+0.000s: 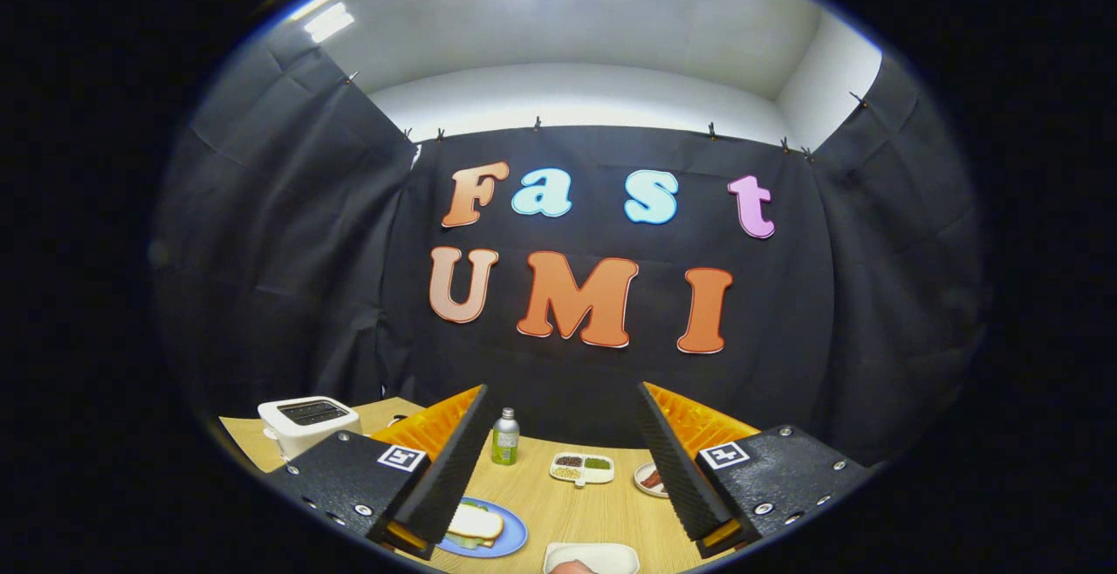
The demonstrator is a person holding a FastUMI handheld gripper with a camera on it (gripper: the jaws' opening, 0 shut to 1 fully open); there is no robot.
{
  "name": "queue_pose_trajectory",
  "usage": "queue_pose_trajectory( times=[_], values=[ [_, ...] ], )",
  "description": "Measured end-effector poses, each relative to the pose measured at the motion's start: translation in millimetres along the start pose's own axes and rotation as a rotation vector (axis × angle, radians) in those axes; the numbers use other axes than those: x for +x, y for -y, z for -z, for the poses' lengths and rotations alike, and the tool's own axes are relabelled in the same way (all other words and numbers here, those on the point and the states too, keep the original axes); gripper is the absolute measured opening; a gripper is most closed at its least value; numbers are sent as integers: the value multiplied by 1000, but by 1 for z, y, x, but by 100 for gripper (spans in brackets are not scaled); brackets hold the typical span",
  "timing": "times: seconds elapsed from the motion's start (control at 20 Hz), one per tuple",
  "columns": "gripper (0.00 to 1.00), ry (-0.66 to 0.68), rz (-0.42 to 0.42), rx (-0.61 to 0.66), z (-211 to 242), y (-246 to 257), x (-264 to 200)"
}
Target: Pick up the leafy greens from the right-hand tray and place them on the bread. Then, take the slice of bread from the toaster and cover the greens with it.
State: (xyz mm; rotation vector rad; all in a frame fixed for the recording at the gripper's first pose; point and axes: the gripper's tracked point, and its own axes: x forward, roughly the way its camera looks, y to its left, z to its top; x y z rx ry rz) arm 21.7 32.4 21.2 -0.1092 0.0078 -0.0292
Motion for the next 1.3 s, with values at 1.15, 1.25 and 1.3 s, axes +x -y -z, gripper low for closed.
queue_pose_trajectory(
  times=[1.15,1.25,1.3],
  values=[
    [98,34,100,44,-6,48,-34],
    [99,37,107,48,-7,50,-32],
    [99,35,108,52,-6,51,-33]
  ],
)
